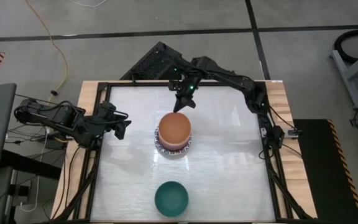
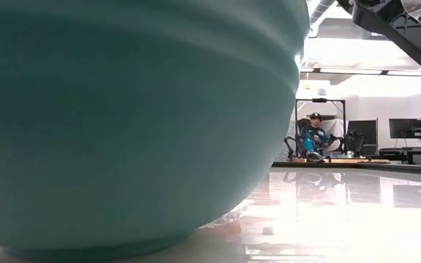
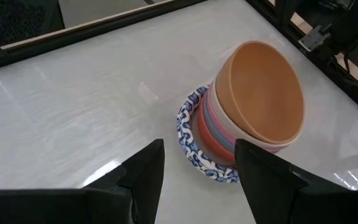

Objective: Nest bowls inside each other
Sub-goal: Stack the orange bowl on top of the white bowl

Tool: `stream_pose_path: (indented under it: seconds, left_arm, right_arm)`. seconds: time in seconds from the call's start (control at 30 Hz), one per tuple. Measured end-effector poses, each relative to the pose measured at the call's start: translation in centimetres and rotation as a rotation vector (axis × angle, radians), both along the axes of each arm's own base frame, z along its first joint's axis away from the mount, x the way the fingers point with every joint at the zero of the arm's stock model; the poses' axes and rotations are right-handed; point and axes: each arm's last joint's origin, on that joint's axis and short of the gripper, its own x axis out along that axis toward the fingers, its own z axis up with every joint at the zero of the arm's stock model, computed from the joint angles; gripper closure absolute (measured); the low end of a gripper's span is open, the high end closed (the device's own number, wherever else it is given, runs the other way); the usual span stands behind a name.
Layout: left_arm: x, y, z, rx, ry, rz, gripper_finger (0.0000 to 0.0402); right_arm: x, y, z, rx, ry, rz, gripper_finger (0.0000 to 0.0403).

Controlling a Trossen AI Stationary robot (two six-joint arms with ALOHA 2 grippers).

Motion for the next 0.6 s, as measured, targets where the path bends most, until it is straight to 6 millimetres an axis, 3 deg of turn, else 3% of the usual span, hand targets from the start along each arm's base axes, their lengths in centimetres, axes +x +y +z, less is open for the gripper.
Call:
stream_pose_path:
  seconds: [0.43, 0.6]
  left_arm:
    - [0.0, 0.0, 0.0, -0.012, -0.007, 0.009, 0.0216]
    - [0.0, 0.0, 0.0, -0.013, -0.008, 0.009, 0.0216]
  right_arm:
    - [0.7, -0.2, -4.9, 0.054, 0.077, 0.007, 0.0400]
    - [0.7, -0.2, -5.2, 0.053, 0.080, 0.010, 0.0400]
